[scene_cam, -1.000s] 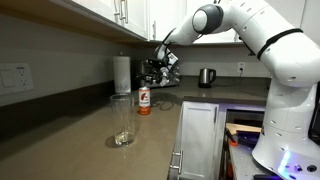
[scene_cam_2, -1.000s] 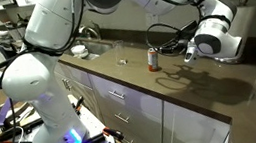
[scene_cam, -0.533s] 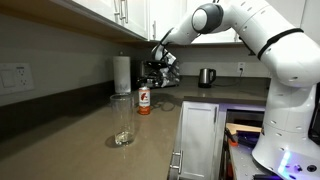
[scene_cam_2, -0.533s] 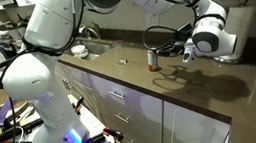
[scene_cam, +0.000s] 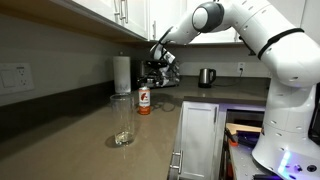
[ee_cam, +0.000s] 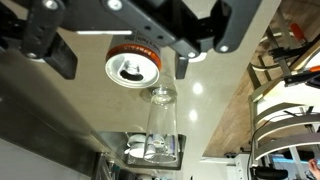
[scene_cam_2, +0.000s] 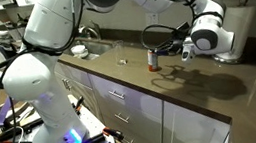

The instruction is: Pour the juice in the can into the glass.

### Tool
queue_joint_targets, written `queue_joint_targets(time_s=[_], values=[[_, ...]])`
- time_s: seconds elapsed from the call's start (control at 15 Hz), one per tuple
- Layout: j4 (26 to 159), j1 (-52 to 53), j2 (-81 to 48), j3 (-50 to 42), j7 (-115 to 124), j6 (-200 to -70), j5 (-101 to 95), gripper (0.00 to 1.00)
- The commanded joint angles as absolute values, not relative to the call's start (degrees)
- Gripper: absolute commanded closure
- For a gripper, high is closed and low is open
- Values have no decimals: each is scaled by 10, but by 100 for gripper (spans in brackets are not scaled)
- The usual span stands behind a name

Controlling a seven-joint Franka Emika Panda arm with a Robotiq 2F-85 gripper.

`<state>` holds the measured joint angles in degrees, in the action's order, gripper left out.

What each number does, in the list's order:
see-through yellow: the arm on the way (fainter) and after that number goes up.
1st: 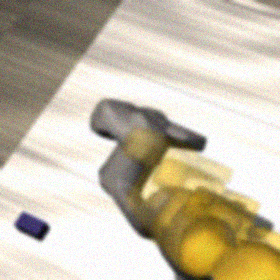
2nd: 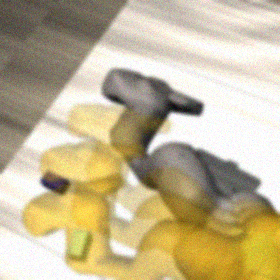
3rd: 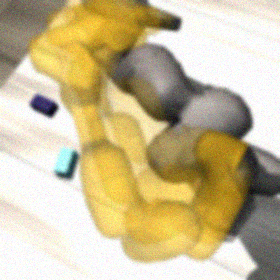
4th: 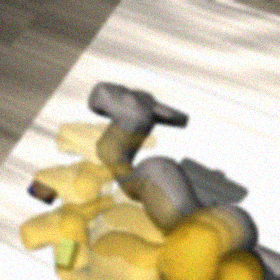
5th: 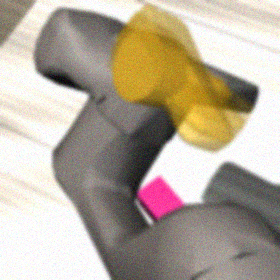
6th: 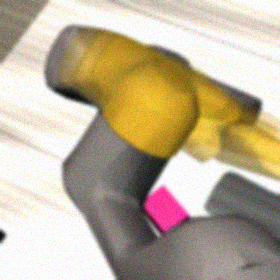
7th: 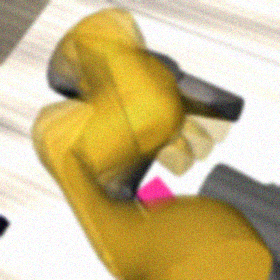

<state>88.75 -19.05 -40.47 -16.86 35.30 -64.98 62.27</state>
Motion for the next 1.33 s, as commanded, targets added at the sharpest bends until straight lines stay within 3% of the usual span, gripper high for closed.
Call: queue_joint_targets(time_s=[0.0, 1.27], values=[[899, -182, -388, -163, 342, -657, 611, 0], [899, -175, -406, -147, 340, -650, 622, 0]])
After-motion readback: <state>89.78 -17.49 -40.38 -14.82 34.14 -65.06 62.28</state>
